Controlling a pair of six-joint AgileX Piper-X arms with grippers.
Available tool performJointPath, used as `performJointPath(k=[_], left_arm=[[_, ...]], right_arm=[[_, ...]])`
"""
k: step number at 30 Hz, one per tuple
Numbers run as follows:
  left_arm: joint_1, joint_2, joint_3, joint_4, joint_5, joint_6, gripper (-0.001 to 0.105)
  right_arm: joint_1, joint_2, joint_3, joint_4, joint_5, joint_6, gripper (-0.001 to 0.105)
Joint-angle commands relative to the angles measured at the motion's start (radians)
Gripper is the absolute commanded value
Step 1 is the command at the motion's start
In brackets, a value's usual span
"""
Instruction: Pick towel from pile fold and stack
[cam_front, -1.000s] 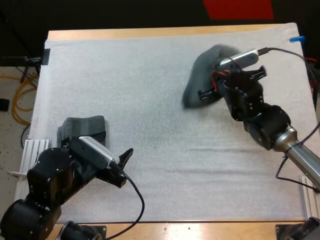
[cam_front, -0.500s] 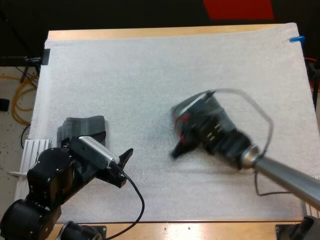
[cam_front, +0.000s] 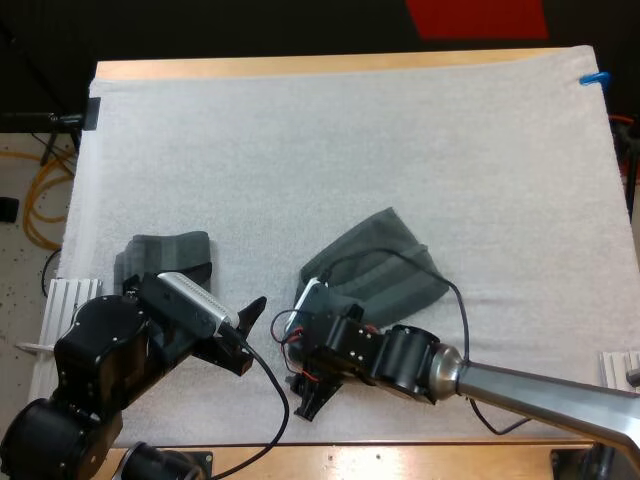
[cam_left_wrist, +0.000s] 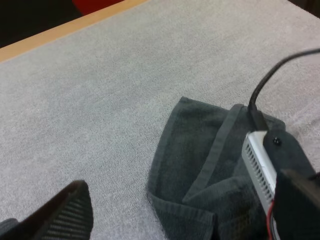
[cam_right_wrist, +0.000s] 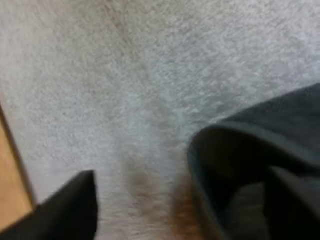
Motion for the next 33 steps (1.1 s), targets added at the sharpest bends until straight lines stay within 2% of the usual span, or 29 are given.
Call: performJointPath(k=[1,4,8,13,17,20,22,23,26,33], left_arm=[[-0.003,0.002,-0.006,-0.001,0.001,-0.008,0.072],[-0.003,0.002,-0.006,-0.001,0.001,-0.008,0.072],[-0.003,0.002,-0.006,-0.001,0.001,-0.008,0.072],[-0.003,0.002,-0.006,-0.001,0.001,-0.008,0.072],[-0.003,0.002,-0.006,-0.001,0.001,-0.008,0.072],[-0.003,0.002,-0.006,-0.001,0.001,-0.008,0.072],[-0.003,0.002,-0.006,-0.001,0.001,-0.008,0.072],[-0.003,0.002,-0.006,-0.001,0.001,-0.008,0.072],[-0.003,0.002,-0.006,-0.001,0.001,-0.008,0.072],[-0.003,0.002,-0.006,-0.001,0.006,-0.008,0.072]], right_arm=[[-0.002,-0.016,-0.022,0.024,0.043,-0.033,0.071],[-0.028,-0.016,-0.057,0.027,0.16,-0.112,0.071],[-0.111,-0.016,-0.083,0.026,0.175,-0.125,0.071],[-0.282,-0.016,-0.084,0.051,0.174,-0.085,0.071],[-0.408,-0.016,-0.084,0.097,0.129,-0.083,0.071],[-0.5,-0.013,-0.084,0.139,0.025,-0.029,0.071],[-0.548,-0.007,-0.084,0.161,-0.091,0.018,0.071],[-0.56,-0.004,-0.084,0.161,-0.11,0.022,0.071],[-0.584,0.019,-0.084,0.146,-0.105,0.025,0.071],[-0.626,0.139,-0.084,0.142,-0.024,0.022,0.071]])
